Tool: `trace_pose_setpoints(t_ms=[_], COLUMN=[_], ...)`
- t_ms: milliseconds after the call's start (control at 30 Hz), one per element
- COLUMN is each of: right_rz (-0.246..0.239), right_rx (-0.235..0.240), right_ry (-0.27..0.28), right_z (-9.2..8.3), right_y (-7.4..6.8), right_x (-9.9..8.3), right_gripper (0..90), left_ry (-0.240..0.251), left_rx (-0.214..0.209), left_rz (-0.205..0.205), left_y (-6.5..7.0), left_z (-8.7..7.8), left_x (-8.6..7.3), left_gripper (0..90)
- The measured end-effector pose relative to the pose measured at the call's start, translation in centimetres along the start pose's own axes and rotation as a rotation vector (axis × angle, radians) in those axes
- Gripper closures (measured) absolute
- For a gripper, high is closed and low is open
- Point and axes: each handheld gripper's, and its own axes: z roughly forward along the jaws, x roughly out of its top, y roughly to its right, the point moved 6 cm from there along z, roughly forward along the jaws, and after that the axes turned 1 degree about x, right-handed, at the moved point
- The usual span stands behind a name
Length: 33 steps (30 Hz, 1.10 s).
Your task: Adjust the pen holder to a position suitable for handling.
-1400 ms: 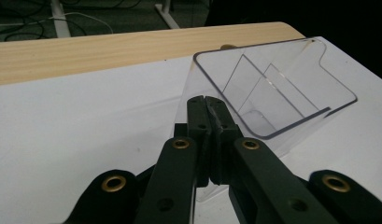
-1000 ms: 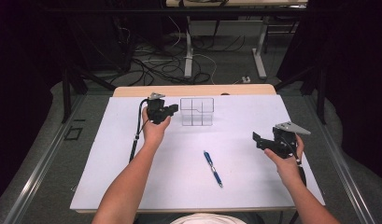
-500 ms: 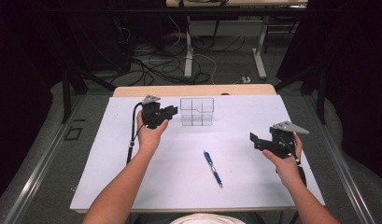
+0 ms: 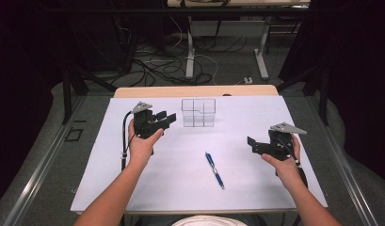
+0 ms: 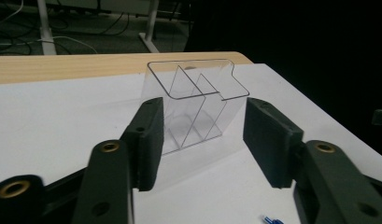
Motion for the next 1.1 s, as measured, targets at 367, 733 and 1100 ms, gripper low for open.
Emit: trace_pose_setpoints(t_ms=[367,733,1100], right_rz=[-0.022,-0.069,-0.091], right_rx=[0.033,0.084,0.122], right_ry=[0.0,-0.062,-0.123], right_z=[-0.2,0.0,0.7], right_y=[-1.0,-3.1,-5.7], right_x=[0.2,-0.1,-0.2], right_gripper=[0.0,3.9,15.0], left_ry=[0.072,0.108,0.052], left_rx=[0.035,0.018,0.031], left_rz=[0.057,0.089,0.078], left_y=[-0.4,1.0,1.4], left_z=[-3.0,-4.9,-5.0], left_x=[-1.5,-3.2,-4.3], left_gripper=[25.4,19.2,6.6])
